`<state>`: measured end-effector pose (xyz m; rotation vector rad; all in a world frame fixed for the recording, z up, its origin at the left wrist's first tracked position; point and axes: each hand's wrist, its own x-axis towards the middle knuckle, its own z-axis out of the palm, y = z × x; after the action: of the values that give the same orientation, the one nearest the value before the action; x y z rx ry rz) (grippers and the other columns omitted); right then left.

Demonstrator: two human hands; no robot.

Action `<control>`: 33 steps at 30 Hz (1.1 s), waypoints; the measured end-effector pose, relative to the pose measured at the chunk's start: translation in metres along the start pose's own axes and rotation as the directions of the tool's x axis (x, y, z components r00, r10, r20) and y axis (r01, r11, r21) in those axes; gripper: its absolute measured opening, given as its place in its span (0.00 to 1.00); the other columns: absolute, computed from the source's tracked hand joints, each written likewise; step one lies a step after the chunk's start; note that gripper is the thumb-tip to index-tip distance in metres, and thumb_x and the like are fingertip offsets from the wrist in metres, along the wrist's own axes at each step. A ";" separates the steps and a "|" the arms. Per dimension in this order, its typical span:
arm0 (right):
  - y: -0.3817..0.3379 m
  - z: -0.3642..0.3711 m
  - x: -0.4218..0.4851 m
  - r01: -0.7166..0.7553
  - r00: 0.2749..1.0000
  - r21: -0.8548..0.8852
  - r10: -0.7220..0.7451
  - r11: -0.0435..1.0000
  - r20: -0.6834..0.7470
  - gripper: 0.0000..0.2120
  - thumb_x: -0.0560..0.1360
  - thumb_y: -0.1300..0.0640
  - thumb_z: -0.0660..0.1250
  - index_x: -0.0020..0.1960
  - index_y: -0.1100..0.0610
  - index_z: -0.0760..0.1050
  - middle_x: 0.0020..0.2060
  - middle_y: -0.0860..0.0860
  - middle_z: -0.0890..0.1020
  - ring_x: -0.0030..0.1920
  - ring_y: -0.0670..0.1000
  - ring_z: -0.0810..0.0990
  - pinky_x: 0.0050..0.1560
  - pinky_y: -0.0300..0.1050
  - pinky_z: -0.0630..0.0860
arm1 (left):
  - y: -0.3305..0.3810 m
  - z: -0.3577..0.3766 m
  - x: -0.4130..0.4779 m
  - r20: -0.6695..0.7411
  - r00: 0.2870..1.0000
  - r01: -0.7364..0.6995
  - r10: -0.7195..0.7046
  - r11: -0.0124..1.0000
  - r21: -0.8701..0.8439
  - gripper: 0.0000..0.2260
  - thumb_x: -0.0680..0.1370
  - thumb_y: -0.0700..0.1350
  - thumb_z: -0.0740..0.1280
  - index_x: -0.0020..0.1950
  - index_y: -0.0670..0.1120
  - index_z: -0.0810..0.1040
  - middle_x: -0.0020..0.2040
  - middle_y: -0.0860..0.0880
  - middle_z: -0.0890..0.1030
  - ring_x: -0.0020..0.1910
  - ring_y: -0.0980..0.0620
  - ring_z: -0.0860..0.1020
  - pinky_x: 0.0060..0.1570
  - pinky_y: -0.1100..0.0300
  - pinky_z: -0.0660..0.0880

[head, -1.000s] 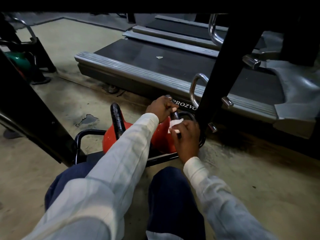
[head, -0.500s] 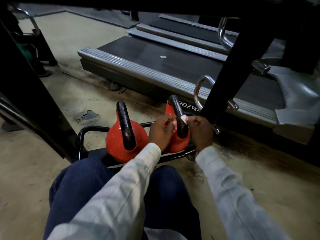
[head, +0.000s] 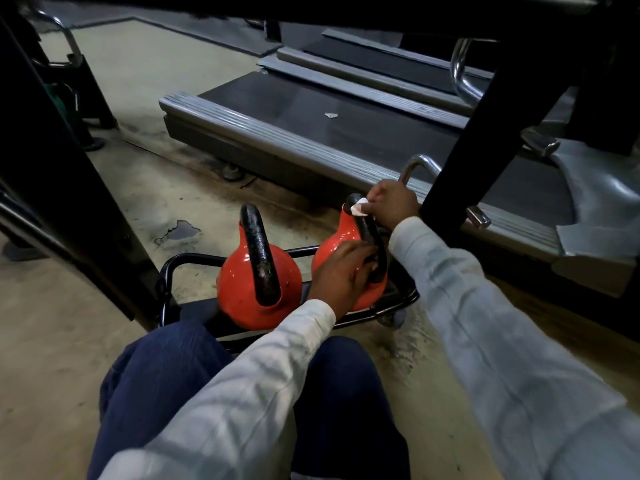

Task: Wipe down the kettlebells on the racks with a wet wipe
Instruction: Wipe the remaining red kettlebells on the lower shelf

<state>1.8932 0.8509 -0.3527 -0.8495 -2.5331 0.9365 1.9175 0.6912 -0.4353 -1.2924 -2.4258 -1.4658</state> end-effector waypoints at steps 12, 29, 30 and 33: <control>0.003 0.005 0.038 0.081 0.990 0.013 -0.082 0.997 0.114 0.03 0.70 0.60 0.76 0.41 0.56 0.82 0.34 0.48 0.81 0.35 0.42 0.77 0.40 0.38 0.72 | -0.017 -0.003 0.028 -0.003 0.992 -0.127 0.128 0.986 0.110 0.12 0.76 0.47 0.69 0.58 0.50 0.82 0.63 0.50 0.78 0.60 0.49 0.75 0.59 0.59 0.71; -0.053 0.042 0.081 0.333 0.867 -0.627 0.033 0.704 0.498 0.11 0.70 0.55 0.72 0.52 0.54 0.85 0.48 0.53 0.84 0.51 0.56 0.83 0.49 0.43 0.78 | -0.029 -0.013 0.037 0.039 0.978 -0.210 0.207 0.969 0.130 0.21 0.69 0.53 0.67 0.60 0.51 0.81 0.65 0.50 0.78 0.62 0.50 0.75 0.56 0.61 0.72; -0.055 0.047 0.080 0.390 0.855 -0.646 0.002 0.656 0.519 0.09 0.70 0.56 0.72 0.49 0.54 0.85 0.46 0.54 0.84 0.49 0.57 0.83 0.50 0.45 0.79 | -0.029 -0.012 0.037 0.041 0.978 -0.207 0.203 0.970 0.126 0.21 0.68 0.53 0.69 0.60 0.51 0.81 0.64 0.50 0.78 0.61 0.50 0.75 0.55 0.60 0.72; -0.054 0.044 0.085 0.345 0.880 -0.664 0.016 0.664 0.474 0.12 0.70 0.51 0.73 0.51 0.55 0.84 0.47 0.54 0.84 0.50 0.56 0.83 0.53 0.46 0.79 | -0.030 -0.009 0.036 0.024 0.982 -0.187 0.185 0.978 0.095 0.19 0.70 0.53 0.67 0.60 0.51 0.82 0.65 0.50 0.78 0.63 0.51 0.76 0.57 0.63 0.70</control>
<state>1.7840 0.8495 -0.3426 -0.5836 -3.3955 -0.0404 1.8706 0.7013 -0.4369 -1.4682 -2.2801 -1.2794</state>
